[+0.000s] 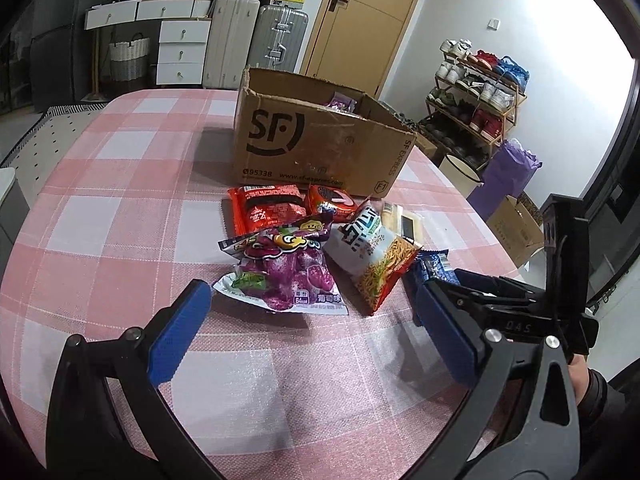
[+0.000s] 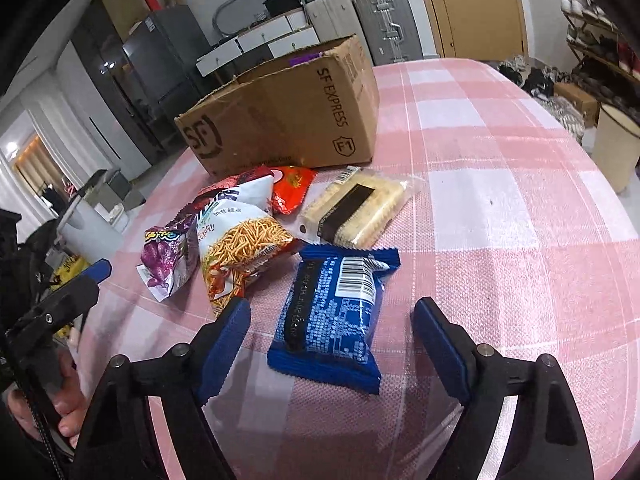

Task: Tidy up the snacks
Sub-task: 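Move both tools back to the snacks beside the box, then close the right tool on the blue biscuit pack while the left tool grasps the purple candy bag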

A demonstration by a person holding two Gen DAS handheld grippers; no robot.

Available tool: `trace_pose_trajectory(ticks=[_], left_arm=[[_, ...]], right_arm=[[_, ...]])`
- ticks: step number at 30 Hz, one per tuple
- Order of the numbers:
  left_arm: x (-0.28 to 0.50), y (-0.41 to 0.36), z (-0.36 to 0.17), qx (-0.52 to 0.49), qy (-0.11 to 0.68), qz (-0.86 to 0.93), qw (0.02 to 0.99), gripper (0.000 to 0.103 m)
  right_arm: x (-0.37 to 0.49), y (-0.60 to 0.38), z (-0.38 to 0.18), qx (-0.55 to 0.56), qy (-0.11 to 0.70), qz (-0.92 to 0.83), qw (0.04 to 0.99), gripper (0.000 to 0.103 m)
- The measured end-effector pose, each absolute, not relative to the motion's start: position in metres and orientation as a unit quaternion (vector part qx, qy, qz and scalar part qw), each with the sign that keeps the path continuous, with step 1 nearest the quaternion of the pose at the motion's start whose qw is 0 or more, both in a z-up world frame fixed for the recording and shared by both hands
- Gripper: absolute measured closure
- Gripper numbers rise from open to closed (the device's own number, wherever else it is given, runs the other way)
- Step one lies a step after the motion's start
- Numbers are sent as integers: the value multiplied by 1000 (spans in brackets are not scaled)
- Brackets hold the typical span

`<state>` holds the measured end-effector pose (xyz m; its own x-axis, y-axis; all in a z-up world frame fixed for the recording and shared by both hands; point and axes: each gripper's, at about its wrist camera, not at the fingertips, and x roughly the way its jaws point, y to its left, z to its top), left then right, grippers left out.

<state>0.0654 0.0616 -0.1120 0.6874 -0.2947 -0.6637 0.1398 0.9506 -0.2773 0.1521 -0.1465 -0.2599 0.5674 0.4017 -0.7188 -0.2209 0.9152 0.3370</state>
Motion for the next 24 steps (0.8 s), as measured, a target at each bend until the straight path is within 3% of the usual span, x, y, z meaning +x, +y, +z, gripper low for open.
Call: trace_pose_trajectory(ticks=[5,8,10,13,24], left_arm=[[64,63,-112,-103,378,-114,913,1],[62,62,-112,-101,379,-112,913,1],[61,61,-111,-98,378,-110,914,1],[61,63,-109,-98,377,-104,915,1],[59,62,-108,-93,381,-95,915,1]], right_arm=[[153,-133,-262,64,434,167,883,21],[152,-126,-262,27,436,162,885,31],[150,-123,-262,8,435,161,886,48],[149,-127,-263,11,432,171,885,58],[140,-150,-254,72,410,192,889,59]])
